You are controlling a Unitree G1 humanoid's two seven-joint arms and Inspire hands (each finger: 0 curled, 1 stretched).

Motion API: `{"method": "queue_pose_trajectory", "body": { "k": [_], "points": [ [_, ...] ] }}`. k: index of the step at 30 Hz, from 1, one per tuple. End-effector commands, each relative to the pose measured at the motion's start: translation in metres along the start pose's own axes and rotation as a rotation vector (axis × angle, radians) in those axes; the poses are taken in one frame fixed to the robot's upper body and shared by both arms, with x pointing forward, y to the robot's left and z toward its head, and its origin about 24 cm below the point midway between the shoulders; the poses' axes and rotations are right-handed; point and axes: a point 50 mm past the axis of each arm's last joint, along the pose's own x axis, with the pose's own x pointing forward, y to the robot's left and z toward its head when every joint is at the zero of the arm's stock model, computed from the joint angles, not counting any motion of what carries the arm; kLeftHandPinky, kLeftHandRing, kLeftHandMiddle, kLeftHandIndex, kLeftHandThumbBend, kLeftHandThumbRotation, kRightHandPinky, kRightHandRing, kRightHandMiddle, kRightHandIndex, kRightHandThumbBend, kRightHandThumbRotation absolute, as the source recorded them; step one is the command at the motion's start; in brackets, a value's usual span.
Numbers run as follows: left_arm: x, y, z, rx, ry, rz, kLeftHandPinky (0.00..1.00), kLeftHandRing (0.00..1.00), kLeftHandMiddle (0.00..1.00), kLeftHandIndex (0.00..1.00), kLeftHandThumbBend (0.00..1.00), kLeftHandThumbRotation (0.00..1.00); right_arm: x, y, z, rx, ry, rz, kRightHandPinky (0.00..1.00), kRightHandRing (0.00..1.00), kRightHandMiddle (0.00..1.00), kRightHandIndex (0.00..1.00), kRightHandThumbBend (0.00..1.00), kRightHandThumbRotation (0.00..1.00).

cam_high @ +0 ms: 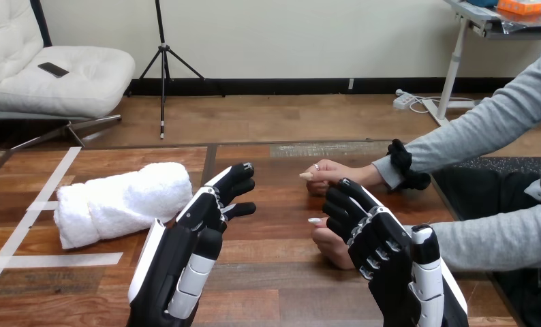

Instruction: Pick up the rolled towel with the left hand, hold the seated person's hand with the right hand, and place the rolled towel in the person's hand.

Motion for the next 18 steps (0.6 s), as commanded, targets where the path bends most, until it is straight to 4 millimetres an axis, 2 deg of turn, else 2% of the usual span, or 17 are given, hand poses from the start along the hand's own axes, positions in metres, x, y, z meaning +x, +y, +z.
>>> {"method": "queue_pose_trajectory", "body": {
  "k": [1, 18],
  "points": [
    [0.0132, -0.0019, 0.0083, -0.009, -0.074, -0.003, 0.78, 0.87, 0.88, 0.84, 0.74, 1.0, 0.0137, 0.0003, 0.0156, -0.023, -0.086, 0.022, 0.96, 0.92, 0.9, 0.9, 0.66, 1.0],
    [0.0163, -0.0004, 0.0063, -0.003, -0.072, 0.005, 0.77, 0.86, 0.87, 0.84, 0.75, 1.0, 0.0169, 0.0003, 0.015, -0.021, -0.087, 0.026, 0.96, 0.92, 0.9, 0.89, 0.66, 1.0]
  ]
}}
